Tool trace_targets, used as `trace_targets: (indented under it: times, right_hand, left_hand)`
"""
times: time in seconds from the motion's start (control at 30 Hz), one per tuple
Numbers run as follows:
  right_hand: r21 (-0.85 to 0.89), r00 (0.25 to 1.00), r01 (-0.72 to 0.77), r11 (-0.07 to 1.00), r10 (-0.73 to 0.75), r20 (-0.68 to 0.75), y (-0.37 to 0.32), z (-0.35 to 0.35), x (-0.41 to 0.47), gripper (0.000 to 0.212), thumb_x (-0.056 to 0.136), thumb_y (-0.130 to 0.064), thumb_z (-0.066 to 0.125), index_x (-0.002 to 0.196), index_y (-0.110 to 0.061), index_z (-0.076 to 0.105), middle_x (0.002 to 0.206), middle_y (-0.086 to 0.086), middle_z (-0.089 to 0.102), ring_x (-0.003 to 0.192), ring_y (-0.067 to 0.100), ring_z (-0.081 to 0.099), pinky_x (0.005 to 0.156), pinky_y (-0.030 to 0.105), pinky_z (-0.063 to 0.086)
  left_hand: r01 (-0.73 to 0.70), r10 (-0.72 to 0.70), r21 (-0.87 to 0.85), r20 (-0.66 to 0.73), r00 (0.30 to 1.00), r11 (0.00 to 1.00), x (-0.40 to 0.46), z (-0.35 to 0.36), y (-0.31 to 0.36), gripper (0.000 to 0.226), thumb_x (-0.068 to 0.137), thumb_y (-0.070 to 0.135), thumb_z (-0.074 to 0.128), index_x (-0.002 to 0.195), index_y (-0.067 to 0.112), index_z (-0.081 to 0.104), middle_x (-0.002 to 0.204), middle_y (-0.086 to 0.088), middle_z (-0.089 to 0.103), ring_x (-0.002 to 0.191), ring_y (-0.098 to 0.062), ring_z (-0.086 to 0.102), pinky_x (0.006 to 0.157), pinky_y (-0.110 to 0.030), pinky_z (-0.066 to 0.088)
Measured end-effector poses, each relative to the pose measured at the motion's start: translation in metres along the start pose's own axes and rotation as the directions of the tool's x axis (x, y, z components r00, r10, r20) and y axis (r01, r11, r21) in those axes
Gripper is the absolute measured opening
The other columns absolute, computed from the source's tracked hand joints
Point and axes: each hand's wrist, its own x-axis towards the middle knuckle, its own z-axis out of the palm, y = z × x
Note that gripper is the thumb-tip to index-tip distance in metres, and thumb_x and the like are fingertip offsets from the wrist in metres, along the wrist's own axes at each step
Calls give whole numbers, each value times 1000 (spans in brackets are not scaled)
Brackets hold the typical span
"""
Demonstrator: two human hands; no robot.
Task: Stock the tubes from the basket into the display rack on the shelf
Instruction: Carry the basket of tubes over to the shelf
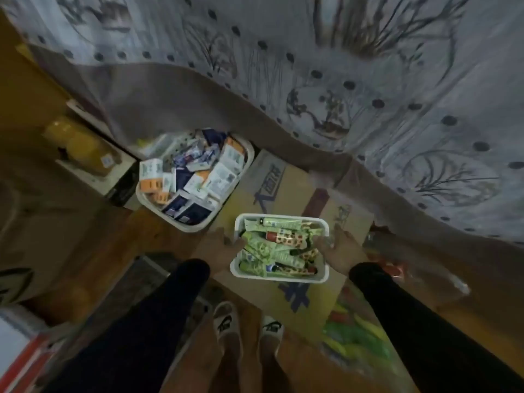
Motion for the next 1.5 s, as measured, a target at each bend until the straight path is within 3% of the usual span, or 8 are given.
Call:
trace_targets:
  times: [0.1,0.33,0.57,0.77,0.97,1.2,1.33,1.5]
  right_hand:
    - [22,997,-80,997,79,17,17,25,32,82,95,-62,39,154,-11,13,155,12,30,133,30,43,106,39,38]
    - [332,995,-81,940,57,80,54,63,63,65,83,-72,51,136,-35,41,133,-13,56,115,13,58,94,33,45]
    - [495,996,-93,864,77,53,33,58,35,36,95,-46,55,116,-20,42,108,-9,56,99,14,56,83,30,43]
    - [443,998,29,896,-52,39,-30,19,-20,47,92,-47,60,123,-21,38,118,-8,56,108,15,57,91,33,47]
    - [327,978,189,926,-208,21,-117,-32,-91,74,76,-69,64,129,-24,38,119,-11,61,106,16,63,85,35,51]
    - [267,889,426,864,-455,54,-213,-57,-179,53,87,-53,63,125,-23,43,118,-13,58,104,13,59,80,25,50]
    - [196,806,548,813,-576,137,-251,-44,-209,81,83,-58,66,143,-18,32,137,-2,52,118,19,57,97,38,49]
    - [110,632,705,701,-691,352,-301,4,-259,48,77,-60,71,108,-24,59,101,-11,70,91,7,66,84,35,57]
  left_hand:
    - [-1,0,17,33,999,1000,38,24,-19,101,68,94,42,126,13,55,112,-19,59,95,-33,61,80,-50,48]
    - [146,-139,-310,43,989,939,75,62,-26,83,79,71,63,146,26,43,139,-2,56,116,-26,56,94,-41,43]
    - [74,-95,-392,-35,995,917,48,56,-19,59,90,52,65,142,30,47,135,1,58,109,-22,57,92,-39,43]
    - [-62,5,-426,-133,991,902,-10,-1,-22,87,64,78,69,137,33,50,130,9,63,113,-16,63,96,-46,53]
    - [-165,19,-519,-274,961,839,-109,-77,-4,122,61,83,69,157,28,18,161,6,26,144,-27,35,111,-50,38]
    - [-295,-31,-518,-531,847,802,-226,-125,-20,81,68,76,71,129,25,54,123,5,65,108,-19,64,87,-42,55]
    - [-342,-163,-575,-651,741,743,-293,-120,-51,72,62,76,73,113,26,60,105,7,70,91,-14,70,78,-40,60]
    - [-377,-376,-667,-703,603,643,-375,-88,-110,69,64,72,76,113,26,63,104,9,72,93,-12,70,75,-31,58]
